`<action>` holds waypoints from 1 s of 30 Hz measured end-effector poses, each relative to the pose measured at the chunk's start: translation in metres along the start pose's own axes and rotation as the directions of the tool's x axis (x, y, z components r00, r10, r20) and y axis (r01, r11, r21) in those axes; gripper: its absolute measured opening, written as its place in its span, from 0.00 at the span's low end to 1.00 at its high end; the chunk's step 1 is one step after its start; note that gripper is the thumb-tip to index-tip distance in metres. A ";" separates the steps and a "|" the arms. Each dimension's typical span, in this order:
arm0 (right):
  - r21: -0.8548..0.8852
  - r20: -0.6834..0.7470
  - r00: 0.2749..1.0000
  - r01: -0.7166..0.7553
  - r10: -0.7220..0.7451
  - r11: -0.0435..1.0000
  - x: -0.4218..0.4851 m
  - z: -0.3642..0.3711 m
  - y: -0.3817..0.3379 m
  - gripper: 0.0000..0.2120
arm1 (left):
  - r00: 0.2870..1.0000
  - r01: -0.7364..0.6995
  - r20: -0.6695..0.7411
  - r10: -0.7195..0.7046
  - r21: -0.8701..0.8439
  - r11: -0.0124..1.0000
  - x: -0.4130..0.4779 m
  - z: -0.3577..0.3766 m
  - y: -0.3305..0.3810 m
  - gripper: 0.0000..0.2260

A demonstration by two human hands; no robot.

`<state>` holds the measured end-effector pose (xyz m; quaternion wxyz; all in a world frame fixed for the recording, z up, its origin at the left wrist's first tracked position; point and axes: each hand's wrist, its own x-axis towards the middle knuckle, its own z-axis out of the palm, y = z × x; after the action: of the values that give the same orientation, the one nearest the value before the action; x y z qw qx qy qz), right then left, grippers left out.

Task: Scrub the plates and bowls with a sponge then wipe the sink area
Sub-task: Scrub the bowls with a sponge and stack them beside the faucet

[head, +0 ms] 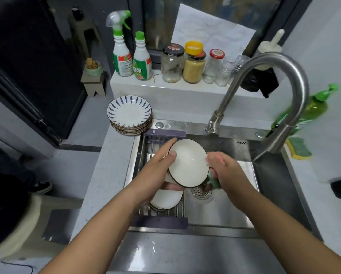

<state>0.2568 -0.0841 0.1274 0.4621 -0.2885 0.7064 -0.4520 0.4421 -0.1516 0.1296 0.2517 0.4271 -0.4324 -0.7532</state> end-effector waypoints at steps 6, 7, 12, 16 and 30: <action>0.164 0.073 0.994 -0.093 0.082 0.982 -0.008 -0.072 -0.023 0.15 | 0.994 -0.030 0.100 0.039 -0.082 0.996 0.015 0.036 0.012 0.19; 0.140 0.087 0.995 -0.064 0.052 0.988 -0.011 -0.084 -0.026 0.16 | 0.994 -0.047 0.096 0.054 -0.074 0.996 0.016 0.043 0.015 0.19; 0.000 0.142 0.984 0.111 -0.110 0.994 -0.014 -0.134 -0.040 0.10 | 0.990 -0.124 0.065 0.122 0.035 0.992 0.020 0.085 0.028 0.20; -0.072 0.066 0.947 0.318 -0.314 0.945 -0.020 -0.157 -0.061 0.09 | 0.979 -0.199 0.065 0.193 0.123 0.972 0.017 0.122 0.042 0.22; -0.301 0.144 0.810 0.583 -0.569 0.754 -0.025 -0.207 -0.094 0.05 | 0.929 -0.362 0.026 0.369 0.271 0.892 -0.006 0.185 0.062 0.22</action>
<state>0.0767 -0.0266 0.2567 0.2606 -0.5747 0.6385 -0.4406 0.2867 -0.0975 0.2337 0.3333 0.3785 -0.6005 -0.6205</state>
